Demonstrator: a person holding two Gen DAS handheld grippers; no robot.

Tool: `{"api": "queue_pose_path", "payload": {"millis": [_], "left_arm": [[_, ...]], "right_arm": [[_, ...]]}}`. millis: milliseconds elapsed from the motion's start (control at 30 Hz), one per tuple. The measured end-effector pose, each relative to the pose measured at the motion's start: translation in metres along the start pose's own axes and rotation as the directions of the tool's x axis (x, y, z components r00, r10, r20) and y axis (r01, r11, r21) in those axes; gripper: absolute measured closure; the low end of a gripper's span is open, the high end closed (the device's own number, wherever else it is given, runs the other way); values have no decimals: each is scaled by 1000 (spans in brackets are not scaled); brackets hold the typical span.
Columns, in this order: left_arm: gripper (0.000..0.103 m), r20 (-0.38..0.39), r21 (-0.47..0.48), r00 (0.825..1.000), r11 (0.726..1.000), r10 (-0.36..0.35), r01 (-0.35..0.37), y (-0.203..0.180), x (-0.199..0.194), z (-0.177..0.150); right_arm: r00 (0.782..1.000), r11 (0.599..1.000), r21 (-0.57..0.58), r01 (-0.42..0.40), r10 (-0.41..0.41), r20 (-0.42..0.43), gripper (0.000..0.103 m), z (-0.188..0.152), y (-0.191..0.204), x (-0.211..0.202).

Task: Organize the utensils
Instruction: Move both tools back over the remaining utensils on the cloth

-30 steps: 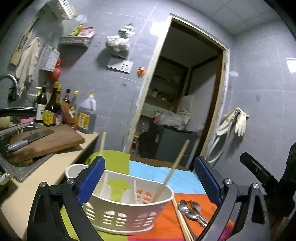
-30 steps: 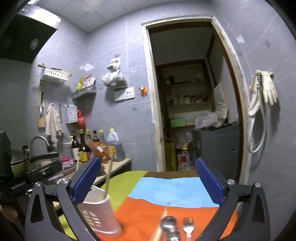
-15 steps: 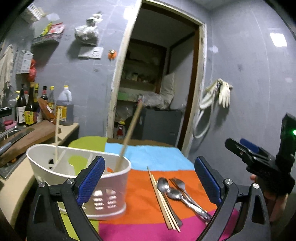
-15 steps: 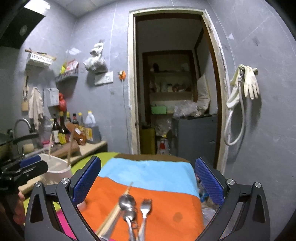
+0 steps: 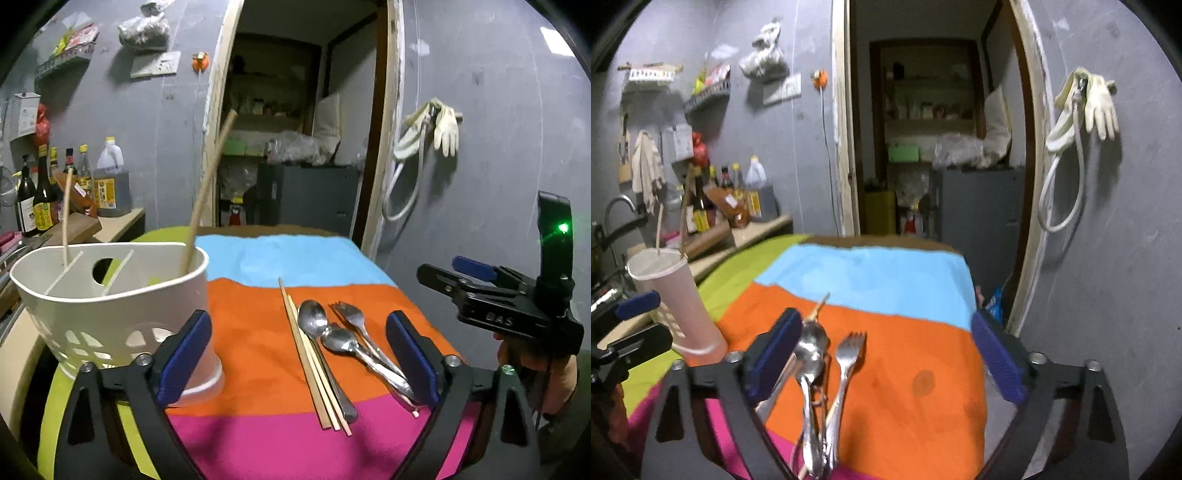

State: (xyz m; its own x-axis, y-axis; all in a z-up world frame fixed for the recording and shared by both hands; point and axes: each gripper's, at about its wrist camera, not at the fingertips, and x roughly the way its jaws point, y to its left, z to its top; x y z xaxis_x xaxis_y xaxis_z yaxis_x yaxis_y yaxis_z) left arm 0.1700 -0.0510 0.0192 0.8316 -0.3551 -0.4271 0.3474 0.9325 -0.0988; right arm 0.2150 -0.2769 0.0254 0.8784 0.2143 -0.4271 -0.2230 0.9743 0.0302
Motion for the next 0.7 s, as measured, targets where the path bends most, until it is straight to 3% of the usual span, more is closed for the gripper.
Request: {"api": "queue_pose_path", "payload": {"millis": [200, 367, 533, 700], "left_arm": [[46, -115, 39, 993, 999, 11, -7, -9, 29, -3], [77, -248, 36, 969, 999, 13, -4, -8, 66, -3], [85, -330, 17, 944, 1000, 8, -3, -1, 94, -5], [86, -393, -10, 919, 1000, -8, 4, 8, 115, -5]], "right_arm": [[993, 999, 8, -32, 32, -115, 40, -9, -4, 23], [980, 999, 4, -53, 53, -189, 56, -16, -2, 36], [956, 996, 6, -93, 91, -279, 65, -21, 2, 54], [932, 992, 3, -130, 123, -341, 71, -26, 9, 69]]}}
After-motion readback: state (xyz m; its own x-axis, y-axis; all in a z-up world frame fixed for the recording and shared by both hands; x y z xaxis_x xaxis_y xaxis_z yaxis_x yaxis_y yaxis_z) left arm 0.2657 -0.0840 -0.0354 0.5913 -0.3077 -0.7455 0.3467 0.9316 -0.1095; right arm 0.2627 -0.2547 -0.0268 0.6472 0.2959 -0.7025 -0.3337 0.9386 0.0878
